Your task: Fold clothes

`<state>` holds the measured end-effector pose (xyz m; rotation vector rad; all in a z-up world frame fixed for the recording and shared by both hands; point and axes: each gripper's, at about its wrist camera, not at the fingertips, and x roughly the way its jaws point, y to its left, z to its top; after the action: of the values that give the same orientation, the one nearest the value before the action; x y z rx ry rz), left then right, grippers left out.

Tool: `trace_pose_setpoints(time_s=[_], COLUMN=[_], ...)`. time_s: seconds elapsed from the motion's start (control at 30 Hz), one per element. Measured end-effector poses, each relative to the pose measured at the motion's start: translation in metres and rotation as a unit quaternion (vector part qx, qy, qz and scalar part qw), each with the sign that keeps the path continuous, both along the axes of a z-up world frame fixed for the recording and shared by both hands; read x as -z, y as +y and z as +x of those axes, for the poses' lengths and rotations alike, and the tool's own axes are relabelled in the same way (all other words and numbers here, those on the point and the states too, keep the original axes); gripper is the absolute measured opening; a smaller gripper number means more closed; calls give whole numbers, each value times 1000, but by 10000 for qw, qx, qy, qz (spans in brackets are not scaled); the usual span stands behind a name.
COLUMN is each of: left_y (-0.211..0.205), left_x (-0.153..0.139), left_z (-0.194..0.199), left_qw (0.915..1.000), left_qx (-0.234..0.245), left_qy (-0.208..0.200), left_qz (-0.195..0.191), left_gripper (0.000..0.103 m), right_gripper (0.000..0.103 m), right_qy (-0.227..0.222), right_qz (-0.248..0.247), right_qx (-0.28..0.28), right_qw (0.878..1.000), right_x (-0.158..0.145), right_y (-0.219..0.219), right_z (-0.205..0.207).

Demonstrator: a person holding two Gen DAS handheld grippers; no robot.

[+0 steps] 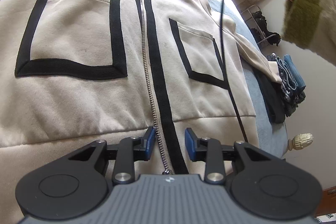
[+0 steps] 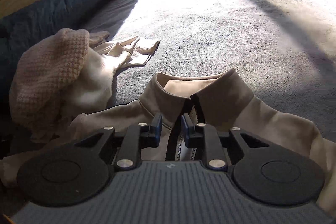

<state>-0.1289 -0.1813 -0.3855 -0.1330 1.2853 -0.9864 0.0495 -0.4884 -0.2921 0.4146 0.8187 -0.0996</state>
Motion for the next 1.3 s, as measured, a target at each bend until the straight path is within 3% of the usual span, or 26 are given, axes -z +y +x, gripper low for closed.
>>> trace_pose_setpoints(time_s=[0.1,0.23,0.43,0.63,0.7,0.77,0.87,0.97,1.07,1.2,1.3], left_y=[-4,-13,-23,-41,-46,-51,-56,-60,-63,-61,-57], left_x=[-3,-9,-19,-28,-31,-33,-37,-34,-32,-29,-28], left_z=[-4,-11,-16,-21,-23,-24,-26,-26,-28,-31,-31], left_qw=[9999,9990,9953,9878,9847,9808,9748,9689,9651,9640,9656], left_qx=[-14,-15,-237,-476,-535,-587,-730,-855,-953,-1010,-1078], left_qy=[-90,-292,-389,-449,-504,-577,-694,-748,-799,-865,-832], left_qz=[107,338,851,1415,1583,1765,1990,2200,2305,2302,2217], left_gripper=[34,36,36,37,39,39,41,41,42,43,43], right_gripper=[22,26,29,37,38,38,38,35,22,10,0], right_qy=[40,252,594,307,168,56,-148,-344,-473,-308,32], right_qz=[298,595,866,1028,1113,818,459,148,-202,-432,-958], right_qx=[592,1421,2732,3700,3687,3226,2100,804,-458,-1637,-1576], right_qw=[9978,9877,9562,9228,9227,9430,9765,9961,9976,9851,9828], right_x=[-22,-30,-10,-11,-12,-15,-12,-2,23,62,95], right_y=[-36,-82,-157,-232,-249,-252,-237,-207,-166,-130,-143], right_z=[-67,-153,-284,-375,-383,-369,-314,-239,-154,-78,-53])
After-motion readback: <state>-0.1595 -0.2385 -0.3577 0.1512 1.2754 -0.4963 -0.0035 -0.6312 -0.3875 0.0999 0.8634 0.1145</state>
